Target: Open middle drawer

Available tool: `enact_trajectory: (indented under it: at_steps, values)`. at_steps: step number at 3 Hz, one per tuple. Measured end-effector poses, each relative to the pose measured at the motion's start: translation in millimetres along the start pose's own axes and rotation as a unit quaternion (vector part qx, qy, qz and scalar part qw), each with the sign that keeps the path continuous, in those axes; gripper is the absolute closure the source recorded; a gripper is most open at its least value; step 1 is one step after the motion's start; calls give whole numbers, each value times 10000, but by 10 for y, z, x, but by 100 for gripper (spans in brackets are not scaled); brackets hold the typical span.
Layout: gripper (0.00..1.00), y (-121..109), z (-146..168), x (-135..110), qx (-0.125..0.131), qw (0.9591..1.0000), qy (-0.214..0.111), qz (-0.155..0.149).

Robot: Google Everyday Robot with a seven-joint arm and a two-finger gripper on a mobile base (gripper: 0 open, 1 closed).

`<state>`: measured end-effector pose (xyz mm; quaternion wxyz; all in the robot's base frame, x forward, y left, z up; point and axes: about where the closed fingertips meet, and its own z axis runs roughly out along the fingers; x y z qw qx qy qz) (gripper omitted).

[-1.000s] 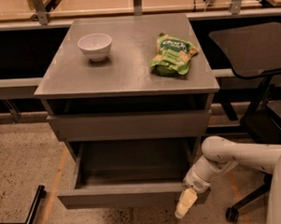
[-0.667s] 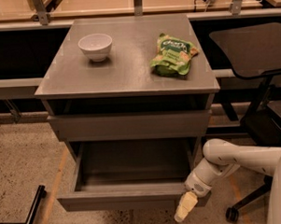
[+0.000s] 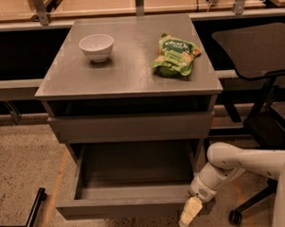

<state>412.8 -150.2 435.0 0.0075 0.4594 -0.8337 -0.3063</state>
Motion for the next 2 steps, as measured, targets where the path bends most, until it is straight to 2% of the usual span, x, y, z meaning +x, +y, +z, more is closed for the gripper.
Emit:
enact_trajectory:
  at_steps: [1, 2]
  values:
    - [0, 104, -278, -90, 338, 9991, -30, -253]
    - [0, 245, -812, -348, 1128, 9884, -325, -969]
